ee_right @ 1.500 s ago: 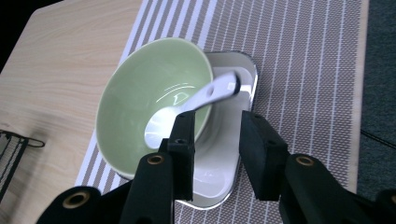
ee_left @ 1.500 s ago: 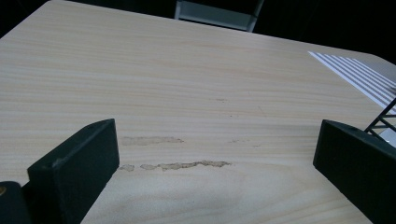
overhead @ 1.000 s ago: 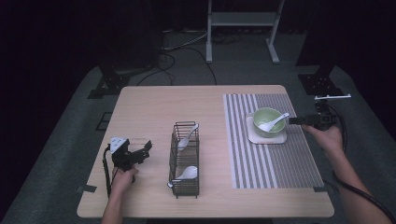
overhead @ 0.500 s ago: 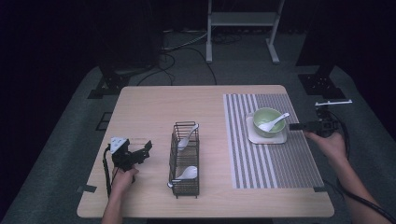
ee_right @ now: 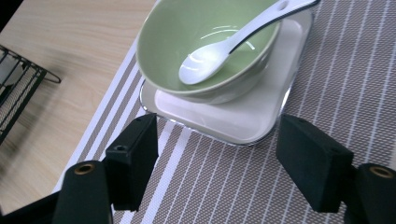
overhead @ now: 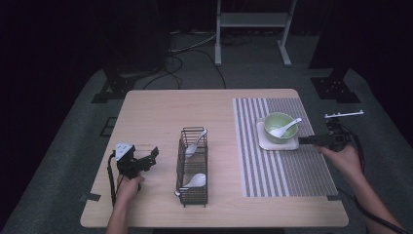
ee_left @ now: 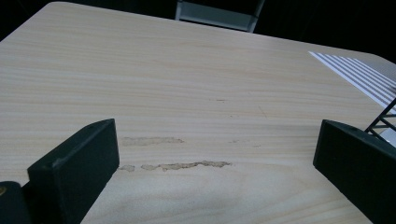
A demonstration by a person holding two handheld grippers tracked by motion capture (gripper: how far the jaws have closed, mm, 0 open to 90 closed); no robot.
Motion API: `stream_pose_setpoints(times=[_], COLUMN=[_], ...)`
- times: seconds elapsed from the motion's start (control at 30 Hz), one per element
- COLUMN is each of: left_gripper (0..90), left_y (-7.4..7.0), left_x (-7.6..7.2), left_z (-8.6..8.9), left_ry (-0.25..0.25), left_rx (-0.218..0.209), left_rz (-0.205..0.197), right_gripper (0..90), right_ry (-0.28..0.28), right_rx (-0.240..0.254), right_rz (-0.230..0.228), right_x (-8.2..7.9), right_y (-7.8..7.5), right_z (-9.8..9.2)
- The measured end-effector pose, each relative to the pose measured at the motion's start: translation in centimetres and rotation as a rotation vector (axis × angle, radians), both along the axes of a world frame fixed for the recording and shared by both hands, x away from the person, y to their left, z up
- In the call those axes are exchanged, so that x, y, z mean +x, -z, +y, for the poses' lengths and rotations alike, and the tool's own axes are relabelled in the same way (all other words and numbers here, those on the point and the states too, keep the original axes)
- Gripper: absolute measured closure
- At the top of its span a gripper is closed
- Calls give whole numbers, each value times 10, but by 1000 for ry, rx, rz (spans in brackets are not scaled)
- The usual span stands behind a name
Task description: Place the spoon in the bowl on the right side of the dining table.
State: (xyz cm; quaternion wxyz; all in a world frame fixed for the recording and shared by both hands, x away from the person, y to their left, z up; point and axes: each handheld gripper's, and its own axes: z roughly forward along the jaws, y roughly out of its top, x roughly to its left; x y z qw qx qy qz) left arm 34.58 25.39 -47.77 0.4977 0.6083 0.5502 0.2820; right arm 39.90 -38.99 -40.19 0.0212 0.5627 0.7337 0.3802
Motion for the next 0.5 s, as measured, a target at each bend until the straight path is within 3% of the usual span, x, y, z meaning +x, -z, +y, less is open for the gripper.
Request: stream_pose_setpoints(times=[0.27,0.5], left_gripper=[0,0], left_y=[0,0], left_x=[0,0], left_z=[0,0], left_ry=[1,1], left_rx=[1,0], left_rz=[-1,1], right_gripper=[260,260], right_ry=[-39,-55], right_rx=[-27,-2], right_rz=[-2,-1], right_x=[-4,-8], right_y=[2,6], right_z=[12,15])
